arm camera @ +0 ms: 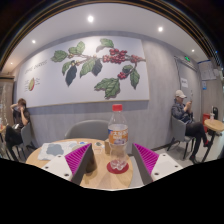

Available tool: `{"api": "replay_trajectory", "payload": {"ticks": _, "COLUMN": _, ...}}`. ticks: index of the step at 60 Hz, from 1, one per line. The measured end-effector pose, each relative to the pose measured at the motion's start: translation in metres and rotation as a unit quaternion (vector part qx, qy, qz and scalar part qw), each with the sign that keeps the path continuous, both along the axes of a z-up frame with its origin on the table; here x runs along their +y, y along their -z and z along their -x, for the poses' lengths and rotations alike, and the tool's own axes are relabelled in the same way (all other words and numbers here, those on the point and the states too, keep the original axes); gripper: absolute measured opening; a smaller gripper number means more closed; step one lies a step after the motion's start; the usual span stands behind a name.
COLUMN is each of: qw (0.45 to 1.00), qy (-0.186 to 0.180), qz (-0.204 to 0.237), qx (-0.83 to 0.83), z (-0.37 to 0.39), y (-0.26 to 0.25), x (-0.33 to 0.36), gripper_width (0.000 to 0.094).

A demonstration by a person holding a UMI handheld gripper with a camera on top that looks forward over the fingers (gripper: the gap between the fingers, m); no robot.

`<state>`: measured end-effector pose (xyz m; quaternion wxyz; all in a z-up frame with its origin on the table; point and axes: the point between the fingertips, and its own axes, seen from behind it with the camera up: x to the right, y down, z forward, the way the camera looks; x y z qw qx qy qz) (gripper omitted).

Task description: Pour water

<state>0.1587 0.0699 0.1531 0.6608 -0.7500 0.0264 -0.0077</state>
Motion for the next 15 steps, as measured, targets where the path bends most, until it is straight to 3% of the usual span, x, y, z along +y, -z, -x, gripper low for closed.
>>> {"api": "replay_trajectory", "payload": {"ticks": 8, "qw": 0.998, "qy": -0.044, "qz": 0.005, "qx": 0.040, "z": 0.039, "y": 0.009, "x": -0.069, "gripper_width": 0.0849}}
{"api": "replay_trajectory", "payload": {"ticks": 15, "qw": 0.996, "qy": -0.061, "qz": 0.023, "qx": 0.062, "z": 0.055, "y": 0.035, "x": -0.115, "gripper_width": 0.0850}}
